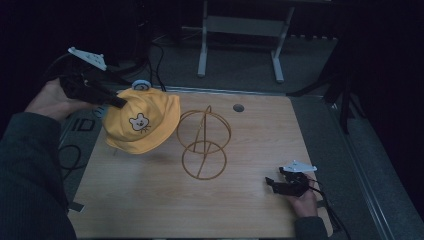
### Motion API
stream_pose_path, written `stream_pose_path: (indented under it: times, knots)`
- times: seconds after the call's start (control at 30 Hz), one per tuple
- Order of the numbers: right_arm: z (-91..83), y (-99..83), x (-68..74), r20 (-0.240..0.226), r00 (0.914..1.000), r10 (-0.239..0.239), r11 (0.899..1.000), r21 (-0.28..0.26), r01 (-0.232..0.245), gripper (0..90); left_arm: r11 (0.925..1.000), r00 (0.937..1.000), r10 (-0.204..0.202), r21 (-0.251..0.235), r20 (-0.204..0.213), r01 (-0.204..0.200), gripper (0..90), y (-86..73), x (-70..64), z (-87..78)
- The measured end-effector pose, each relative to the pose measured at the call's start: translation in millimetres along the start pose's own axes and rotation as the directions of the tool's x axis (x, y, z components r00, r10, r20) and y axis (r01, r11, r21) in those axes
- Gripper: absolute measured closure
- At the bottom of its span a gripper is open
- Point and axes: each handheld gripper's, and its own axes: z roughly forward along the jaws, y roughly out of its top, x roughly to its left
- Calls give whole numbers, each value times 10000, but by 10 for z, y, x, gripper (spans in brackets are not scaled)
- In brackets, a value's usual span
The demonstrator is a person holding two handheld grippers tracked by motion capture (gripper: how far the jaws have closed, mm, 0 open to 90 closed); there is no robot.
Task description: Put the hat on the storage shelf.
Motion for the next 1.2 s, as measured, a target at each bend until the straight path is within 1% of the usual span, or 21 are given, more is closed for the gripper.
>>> stream_pose_path:
  times: [0.07,0.3,0.57,0.6,0.63,0.73,0.9,1.03,1.07,1.2]
  knots:
    - [0,0,0,0,10000,-1,10000,-2,1,262,9999,10000,-23,-116,25,23,800,8,-5,-6]
    - [0,0,0,-2,10000,2,10000,2,-2,261,9998,9999,90,-151,46,-90,800,57,-26,-12]
    - [0,0,0,1,10000,-3,10000,1,3,261,9993,9999,133,-345,74,-130,800,103,-37,-16]
    - [0,0,0,0,10000,-2,10000,1,2,261,9989,9999,138,-458,72,-135,800,131,-45,-23]
    - [0,0,-1,-2,10000,-4,10000,1,4,262,9988,9999,149,-458,65,-146,800,142,-49,-24]
    - [0,0,-1,-2,10000,-1,10000,2,1,262,9987,9997,241,-449,61,-238,800,173,-57,-26]
    - [0,0,-1,-1,10000,-3,10000,0,3,262,9978,9996,264,-612,95,-258,800,213,-73,-15]
    - [0,0,-1,-2,10000,-2,10000,1,2,262,9975,9993,353,-624,106,-346,800,248,-80,-5]
    - [0,0,-1,-3,10000,-3,10000,0,3,262,9974,9994,332,-651,118,-323,800,257,-88,-5]
    - [0,0,-1,-1,10000,-11,10000,3,11,262,9958,9986,472,-796,219,-453,800,300,-108,3]
